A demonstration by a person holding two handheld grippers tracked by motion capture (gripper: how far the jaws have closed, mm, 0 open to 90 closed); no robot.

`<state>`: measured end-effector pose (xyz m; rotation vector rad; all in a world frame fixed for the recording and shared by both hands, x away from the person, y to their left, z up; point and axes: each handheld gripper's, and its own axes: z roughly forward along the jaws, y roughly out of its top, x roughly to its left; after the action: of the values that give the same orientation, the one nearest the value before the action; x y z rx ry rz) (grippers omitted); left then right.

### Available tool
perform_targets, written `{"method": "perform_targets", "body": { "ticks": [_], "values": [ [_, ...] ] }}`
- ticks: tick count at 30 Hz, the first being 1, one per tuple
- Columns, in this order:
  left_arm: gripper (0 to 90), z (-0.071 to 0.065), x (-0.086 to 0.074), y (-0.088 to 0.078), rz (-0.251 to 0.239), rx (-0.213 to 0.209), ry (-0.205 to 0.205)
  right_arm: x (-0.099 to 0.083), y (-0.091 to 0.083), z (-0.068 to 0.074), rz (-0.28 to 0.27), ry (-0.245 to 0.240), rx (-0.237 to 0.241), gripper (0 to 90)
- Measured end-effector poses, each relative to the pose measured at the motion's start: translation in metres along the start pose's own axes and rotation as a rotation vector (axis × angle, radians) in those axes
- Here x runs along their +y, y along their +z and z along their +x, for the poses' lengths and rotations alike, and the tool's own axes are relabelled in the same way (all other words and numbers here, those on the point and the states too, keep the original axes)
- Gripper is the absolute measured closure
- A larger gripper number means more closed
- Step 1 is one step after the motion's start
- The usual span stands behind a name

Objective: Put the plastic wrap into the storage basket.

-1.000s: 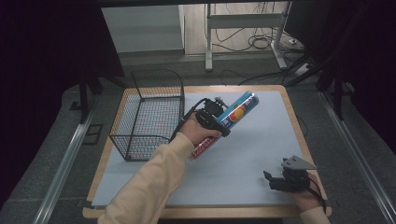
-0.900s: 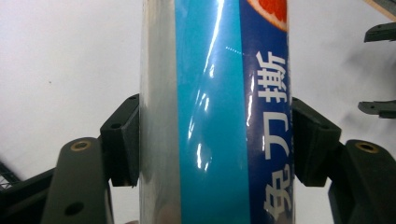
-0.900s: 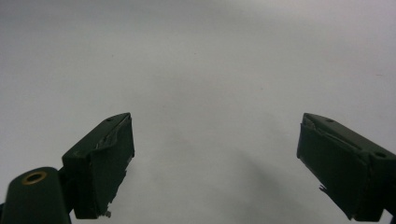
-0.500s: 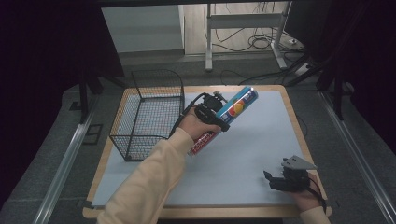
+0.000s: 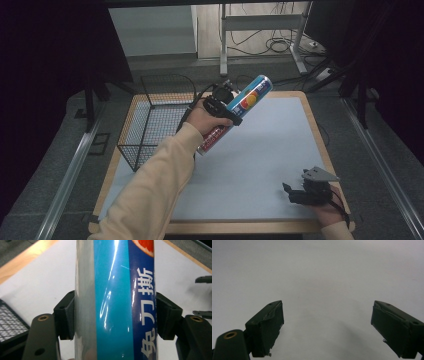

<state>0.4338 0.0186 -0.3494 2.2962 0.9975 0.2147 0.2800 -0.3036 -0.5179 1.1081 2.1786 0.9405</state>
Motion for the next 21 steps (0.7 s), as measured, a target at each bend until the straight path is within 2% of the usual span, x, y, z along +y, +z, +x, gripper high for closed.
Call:
{"method": "perform_targets", "body": {
  "ticks": [2,9,21],
  "values": [
    [31.8,0.007,0.003,-0.004,0.005,0.011,0.007,0.000,0.000,0.000,0.002,0.001,-0.001,11.3],
    [31.8,0.027,0.009,-0.015,-0.009,0.043,-0.016,-0.001,0.001,0.000,0.007,0.002,-0.003,11.3],
    [31.8,0.052,0.005,-0.014,-0.011,0.066,-0.047,-0.001,0.001,-0.001,0.013,0.001,-0.008,11.3]
  ]
}}
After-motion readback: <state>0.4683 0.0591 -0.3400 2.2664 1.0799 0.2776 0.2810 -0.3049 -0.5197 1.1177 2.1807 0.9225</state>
